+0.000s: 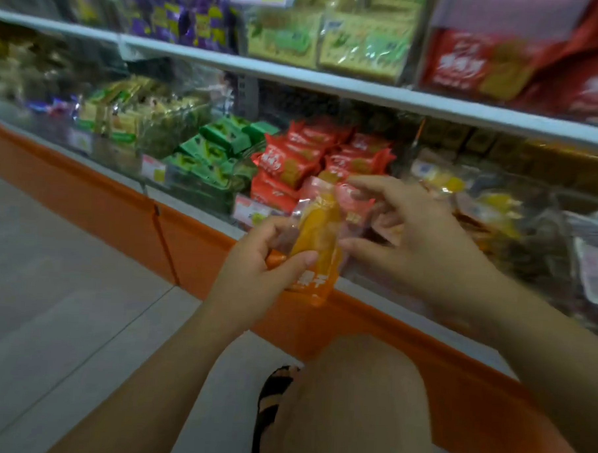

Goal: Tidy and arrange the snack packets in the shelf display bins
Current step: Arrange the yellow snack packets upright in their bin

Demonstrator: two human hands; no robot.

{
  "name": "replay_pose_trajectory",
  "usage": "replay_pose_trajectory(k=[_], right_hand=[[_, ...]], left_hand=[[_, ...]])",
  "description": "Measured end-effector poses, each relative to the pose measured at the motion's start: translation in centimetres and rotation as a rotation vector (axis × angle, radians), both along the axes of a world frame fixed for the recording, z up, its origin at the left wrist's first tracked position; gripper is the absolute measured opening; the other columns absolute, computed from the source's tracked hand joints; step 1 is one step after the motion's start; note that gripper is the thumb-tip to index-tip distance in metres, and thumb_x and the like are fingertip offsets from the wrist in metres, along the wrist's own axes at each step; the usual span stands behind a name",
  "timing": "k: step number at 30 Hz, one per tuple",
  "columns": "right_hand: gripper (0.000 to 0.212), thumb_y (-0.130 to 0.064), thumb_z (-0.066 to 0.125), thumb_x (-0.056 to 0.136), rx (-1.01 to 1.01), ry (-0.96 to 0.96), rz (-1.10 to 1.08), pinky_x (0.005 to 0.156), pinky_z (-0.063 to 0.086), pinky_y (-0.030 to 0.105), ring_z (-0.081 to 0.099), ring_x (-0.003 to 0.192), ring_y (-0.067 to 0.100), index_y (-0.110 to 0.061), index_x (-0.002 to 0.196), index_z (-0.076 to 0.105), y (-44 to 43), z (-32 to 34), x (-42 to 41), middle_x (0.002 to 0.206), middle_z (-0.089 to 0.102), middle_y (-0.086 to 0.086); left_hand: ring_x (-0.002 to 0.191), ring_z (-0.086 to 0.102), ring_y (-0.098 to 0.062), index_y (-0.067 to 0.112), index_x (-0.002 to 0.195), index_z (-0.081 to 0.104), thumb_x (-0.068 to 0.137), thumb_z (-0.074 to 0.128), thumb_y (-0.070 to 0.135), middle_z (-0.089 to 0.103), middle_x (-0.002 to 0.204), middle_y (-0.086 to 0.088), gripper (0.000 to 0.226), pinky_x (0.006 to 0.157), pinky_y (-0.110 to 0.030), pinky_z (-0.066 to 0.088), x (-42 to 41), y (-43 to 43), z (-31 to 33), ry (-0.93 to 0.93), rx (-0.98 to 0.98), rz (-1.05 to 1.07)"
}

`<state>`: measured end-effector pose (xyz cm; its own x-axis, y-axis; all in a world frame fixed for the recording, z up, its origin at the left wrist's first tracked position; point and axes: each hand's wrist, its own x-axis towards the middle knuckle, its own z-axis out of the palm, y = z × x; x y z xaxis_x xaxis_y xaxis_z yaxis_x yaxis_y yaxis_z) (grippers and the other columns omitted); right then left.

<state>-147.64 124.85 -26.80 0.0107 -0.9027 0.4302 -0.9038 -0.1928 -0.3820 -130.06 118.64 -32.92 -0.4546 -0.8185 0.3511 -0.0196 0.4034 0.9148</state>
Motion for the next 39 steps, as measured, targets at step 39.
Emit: replay_pose_trajectory(k=[39], right_hand=[[0.027, -0.037, 0.044, 0.085, 0.064, 0.692, -0.355, 0.067, 0.031, 0.036, 0.054, 0.073, 0.022, -0.032, 0.103, 0.062, 8.9, -7.1, -15.8, 0.082, 0.058, -0.002]], left_hand=[[0.094, 0.050, -0.005, 0.030, 0.096, 0.071, 0.086, 0.063, 0.039, 0.053, 0.096, 0.016, 0.016, 0.086, -0.033, 0.045, -21.6, -3.6, 0.8, -0.687, -0.621, -0.492]])
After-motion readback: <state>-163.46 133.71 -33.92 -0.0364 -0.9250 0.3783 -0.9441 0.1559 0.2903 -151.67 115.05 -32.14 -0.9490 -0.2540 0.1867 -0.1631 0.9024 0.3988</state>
